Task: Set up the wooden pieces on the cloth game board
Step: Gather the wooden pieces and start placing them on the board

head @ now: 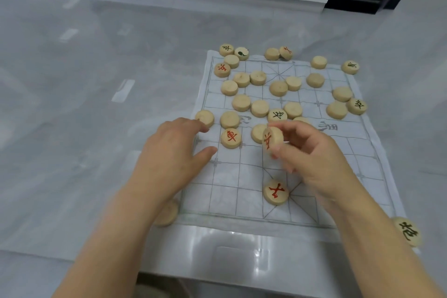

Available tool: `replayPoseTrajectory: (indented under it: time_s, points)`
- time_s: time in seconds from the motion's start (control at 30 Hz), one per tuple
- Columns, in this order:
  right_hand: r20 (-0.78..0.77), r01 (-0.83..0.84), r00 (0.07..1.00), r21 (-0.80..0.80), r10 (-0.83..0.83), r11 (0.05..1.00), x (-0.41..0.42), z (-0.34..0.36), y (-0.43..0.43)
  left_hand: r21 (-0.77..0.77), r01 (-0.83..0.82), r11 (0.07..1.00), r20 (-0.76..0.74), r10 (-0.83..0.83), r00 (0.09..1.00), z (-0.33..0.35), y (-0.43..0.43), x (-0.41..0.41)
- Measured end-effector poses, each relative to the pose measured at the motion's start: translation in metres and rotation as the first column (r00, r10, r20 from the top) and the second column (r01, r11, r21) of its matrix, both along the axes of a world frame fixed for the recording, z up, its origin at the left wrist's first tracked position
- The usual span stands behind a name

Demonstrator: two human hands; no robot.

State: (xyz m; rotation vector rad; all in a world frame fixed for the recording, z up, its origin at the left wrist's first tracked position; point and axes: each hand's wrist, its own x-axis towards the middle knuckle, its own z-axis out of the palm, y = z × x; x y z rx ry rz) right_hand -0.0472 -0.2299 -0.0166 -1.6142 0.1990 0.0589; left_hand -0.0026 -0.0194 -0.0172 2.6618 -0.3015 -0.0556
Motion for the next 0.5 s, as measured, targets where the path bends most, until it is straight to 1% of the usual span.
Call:
replayPoseTrajectory:
  time_s: [0.03, 0.1, 0.13, 0.2, 0.3, 0.4, 0.47, 0.5]
  points:
    - [-0.030, -0.008, 0.999, 0.151, 0.012, 0.989, 0.000, 0.001, -0.001, 0.005, 0.008, 1.000, -0.001, -0.008, 1.000, 0.000, -0.001, -0.001]
    - [-0.067, -0.021, 0.996, 0.400, 0.052, 0.916, 0.000, 0.001, -0.004, 0.012, 0.009, 1.000, -0.002, -0.009, 1.000, -0.001, -0.001, -0.002]
    - [-0.073, -0.018, 0.995, 0.482, 0.061, 0.876, 0.001, 0.000, -0.005, 0.017, 0.010, 1.000, -0.001, -0.010, 1.000, -0.002, -0.001, -0.002]
    - [-0.071, -0.021, 0.995, 0.566, 0.074, 0.824, 0.003, -0.001, -0.007, 0.030, 0.008, 1.000, 0.006, -0.008, 1.000, -0.003, 0.001, -0.003]
    - [-0.056, -0.051, 0.993, 0.584, 0.103, 0.810, 0.005, -0.002, -0.008, 0.035, -0.002, 0.999, 0.016, 0.001, 1.000, -0.004, 0.005, -0.002]
    - [-0.041, -0.073, 0.992, 0.569, 0.117, 0.819, 0.005, -0.002, -0.008, 0.029, -0.020, 0.999, 0.001, 0.020, 1.000, -0.006, 0.010, 0.000]
    - [-0.038, -0.065, 0.994, 0.506, 0.098, 0.860, 0.003, 0.001, -0.007, 0.028, -0.028, 0.999, -0.005, 0.028, 1.000, -0.008, 0.013, 0.001]
    - [-0.039, -0.054, 0.996, 0.437, 0.079, 0.898, 0.002, 0.001, -0.008, 0.030, -0.030, 0.999, -0.009, 0.030, 1.000, -0.008, 0.015, 0.001]
